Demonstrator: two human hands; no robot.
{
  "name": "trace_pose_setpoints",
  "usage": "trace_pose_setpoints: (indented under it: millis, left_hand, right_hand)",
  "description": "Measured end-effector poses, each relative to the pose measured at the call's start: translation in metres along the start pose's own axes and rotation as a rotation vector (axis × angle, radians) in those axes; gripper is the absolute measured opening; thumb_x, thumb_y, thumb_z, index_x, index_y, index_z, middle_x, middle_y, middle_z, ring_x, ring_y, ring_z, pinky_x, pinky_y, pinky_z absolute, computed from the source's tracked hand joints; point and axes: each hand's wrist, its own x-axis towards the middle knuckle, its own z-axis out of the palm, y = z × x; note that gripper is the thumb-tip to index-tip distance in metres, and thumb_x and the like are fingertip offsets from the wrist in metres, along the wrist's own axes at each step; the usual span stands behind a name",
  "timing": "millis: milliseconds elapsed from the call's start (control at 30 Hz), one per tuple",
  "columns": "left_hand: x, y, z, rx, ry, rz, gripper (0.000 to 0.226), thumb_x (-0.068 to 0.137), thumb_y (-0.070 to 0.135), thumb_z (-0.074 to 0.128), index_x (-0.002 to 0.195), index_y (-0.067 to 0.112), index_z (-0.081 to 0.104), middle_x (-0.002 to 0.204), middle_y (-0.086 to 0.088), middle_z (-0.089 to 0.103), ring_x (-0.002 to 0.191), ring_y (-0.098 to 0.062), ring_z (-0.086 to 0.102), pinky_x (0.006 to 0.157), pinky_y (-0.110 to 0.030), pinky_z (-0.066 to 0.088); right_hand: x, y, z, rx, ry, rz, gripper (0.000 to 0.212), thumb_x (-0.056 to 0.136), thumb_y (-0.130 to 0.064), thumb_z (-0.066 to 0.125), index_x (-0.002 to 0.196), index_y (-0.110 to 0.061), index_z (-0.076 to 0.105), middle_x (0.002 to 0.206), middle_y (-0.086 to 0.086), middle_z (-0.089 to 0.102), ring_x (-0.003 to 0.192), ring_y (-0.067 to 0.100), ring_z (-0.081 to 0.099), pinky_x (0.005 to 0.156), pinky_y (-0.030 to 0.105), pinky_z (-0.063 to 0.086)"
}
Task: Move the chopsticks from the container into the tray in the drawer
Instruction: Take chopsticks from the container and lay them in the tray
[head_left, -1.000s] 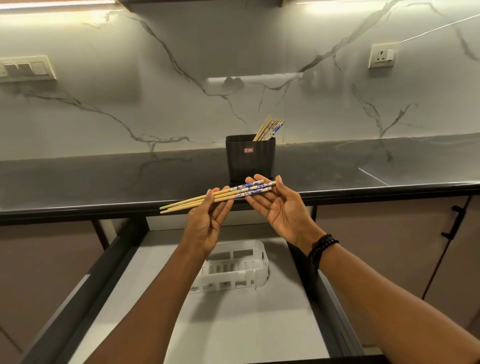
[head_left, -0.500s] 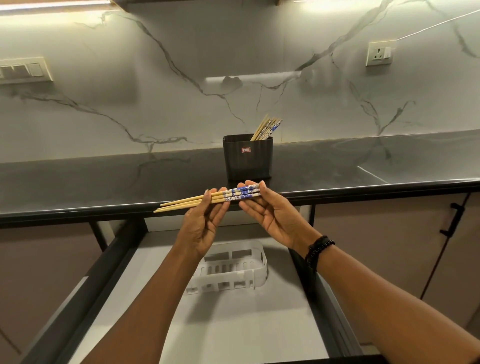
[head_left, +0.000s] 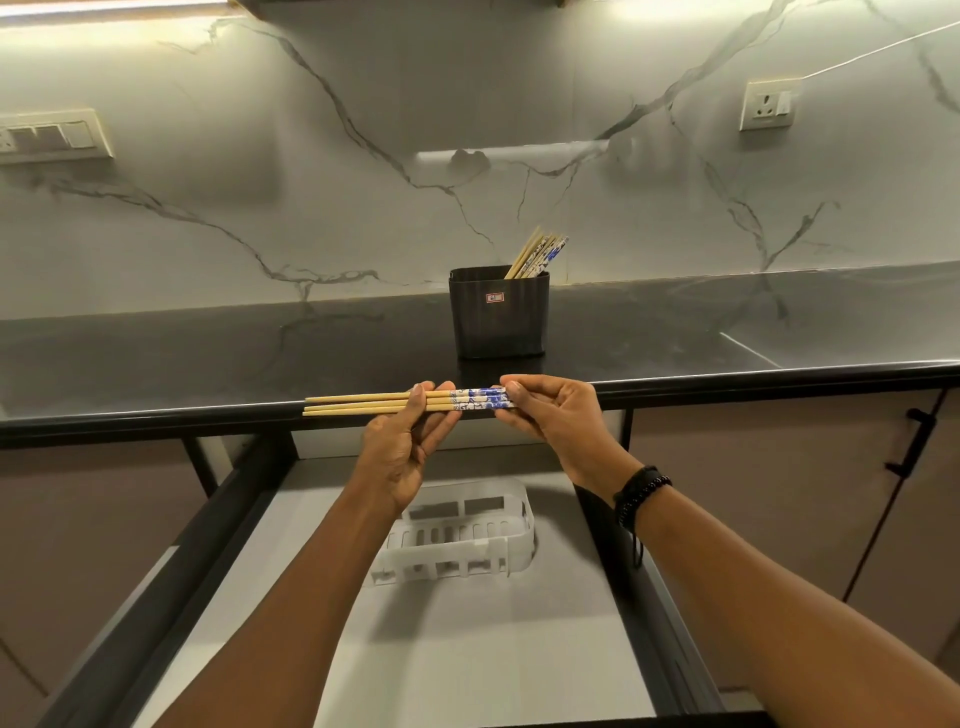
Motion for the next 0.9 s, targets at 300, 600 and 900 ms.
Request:
trace_pose_setpoints:
  millis: [300, 600, 900]
  left_hand:
    - [-0.0014, 0.0038, -0.0020, -0.100, -0.055, -0.046, 0.019, 0.095, 0.014, 0.053, 0.107, 0.002, 0.061, 0.110, -0.020, 0.069, 0.092, -0.026, 0.072, 0.076, -0.034, 0.060]
    - [-0.0005, 0.0045, -0.0060, -0.104, -0.084, -0.057, 0.020, 0.095, 0.015, 0.054, 0.107, 0.002, 0.063, 0.111, -0.020, 0.069, 0.093, -0.026, 0.071, 0.077, -0.035, 0.059]
    - [0.0039, -0.0002, -0.0056, -0.025, -0.032, -0.021, 0.023, 0.096, 0.013, 0.052, 0.111, -0.001, 0.060, 0.110, -0.020, 0.069, 0.096, -0.027, 0.070, 0.076, -0.035, 0.060]
  right_hand:
    - [-0.0019, -0.0049, -0.0030, 0.456, -0.121, 0.165, 0.025, 0.094, -0.018, 0.056, 0.111, -0.003, 0.067, 0.113, 0.022, 0.070, 0.103, 0.027, 0.070, 0.085, 0.029, 0.059]
    - [-0.0046, -0.0020, 0.0021, 0.464, -0.125, 0.203, 0.033, 0.081, -0.022, 0.064, 0.110, -0.008, 0.070, 0.117, 0.025, 0.068, 0.098, 0.027, 0.071, 0.081, 0.031, 0.059]
    - [0.0006, 0.0031, -0.0045, 0.318, -0.069, 0.133, 0.022, 0.096, -0.014, 0.056, 0.113, -0.005, 0.066, 0.108, 0.021, 0.072, 0.091, 0.023, 0.073, 0.078, 0.027, 0.061]
